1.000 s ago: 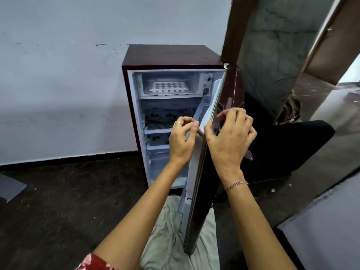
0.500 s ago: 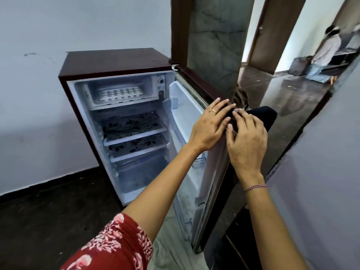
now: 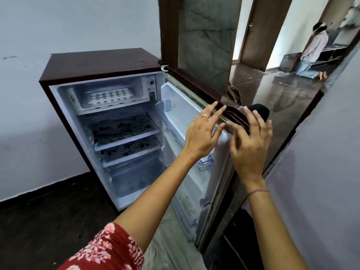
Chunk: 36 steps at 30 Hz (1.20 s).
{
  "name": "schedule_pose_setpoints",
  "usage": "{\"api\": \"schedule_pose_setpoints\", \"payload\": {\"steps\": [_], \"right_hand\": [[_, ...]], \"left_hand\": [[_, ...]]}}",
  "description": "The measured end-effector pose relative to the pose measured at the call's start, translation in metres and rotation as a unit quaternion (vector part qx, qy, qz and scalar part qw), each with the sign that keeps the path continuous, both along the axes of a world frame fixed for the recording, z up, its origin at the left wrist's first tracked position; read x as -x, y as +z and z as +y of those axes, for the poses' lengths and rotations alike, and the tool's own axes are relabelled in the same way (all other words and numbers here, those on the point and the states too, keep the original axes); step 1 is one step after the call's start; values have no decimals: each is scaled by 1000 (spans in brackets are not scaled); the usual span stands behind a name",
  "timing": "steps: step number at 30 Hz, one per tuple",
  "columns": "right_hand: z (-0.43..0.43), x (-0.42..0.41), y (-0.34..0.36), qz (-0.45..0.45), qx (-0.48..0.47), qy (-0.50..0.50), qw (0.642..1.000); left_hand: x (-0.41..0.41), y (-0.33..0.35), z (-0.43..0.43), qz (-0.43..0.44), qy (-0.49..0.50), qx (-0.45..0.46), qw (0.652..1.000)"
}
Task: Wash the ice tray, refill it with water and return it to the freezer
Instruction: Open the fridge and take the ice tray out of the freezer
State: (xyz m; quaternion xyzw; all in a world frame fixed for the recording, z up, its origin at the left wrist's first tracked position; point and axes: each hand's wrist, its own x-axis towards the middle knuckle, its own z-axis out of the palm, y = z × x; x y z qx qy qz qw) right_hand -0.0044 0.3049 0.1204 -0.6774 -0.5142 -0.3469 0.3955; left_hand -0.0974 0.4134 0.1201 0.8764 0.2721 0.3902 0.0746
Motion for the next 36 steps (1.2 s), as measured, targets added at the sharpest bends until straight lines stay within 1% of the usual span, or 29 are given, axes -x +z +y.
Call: {"api": "schedule_pose_setpoints", "payload": {"steps": [2,5,8,10,13,16,19,21,25,29,32,36], "right_hand": [[5,25,-10,-10,-2,36,999],[24,58,-33,-21,39,103,994],[54,88,-59,25,107,187,976],[78,105,-79,50,152,226,961],[117,126,-107,85,224,243,940],[156,146,-132,120,314,244,910],[192,163,-154,127,391,248,877],[216,173,-165,137,426,241,861],[264,186,-177,159,455,227,846],[309,189,-175,155,456,218,849],[346,187,-163,165,432,215,860],[395,179,-132,203,365,218,882]], "left_hand": [[27,-13,6,7,49,24,999],[72,-40,20,33,128,59,990],[117,-70,36,60,199,107,972],[144,-89,48,78,244,141,956],[177,-113,68,122,290,168,934],[206,-131,92,165,320,202,911],[232,-145,119,196,338,230,891],[246,-153,140,215,344,244,881],[267,-161,185,234,340,265,871],[278,-161,229,229,331,284,870],[278,-150,261,205,334,299,870],[274,-125,301,157,330,283,887]]}}
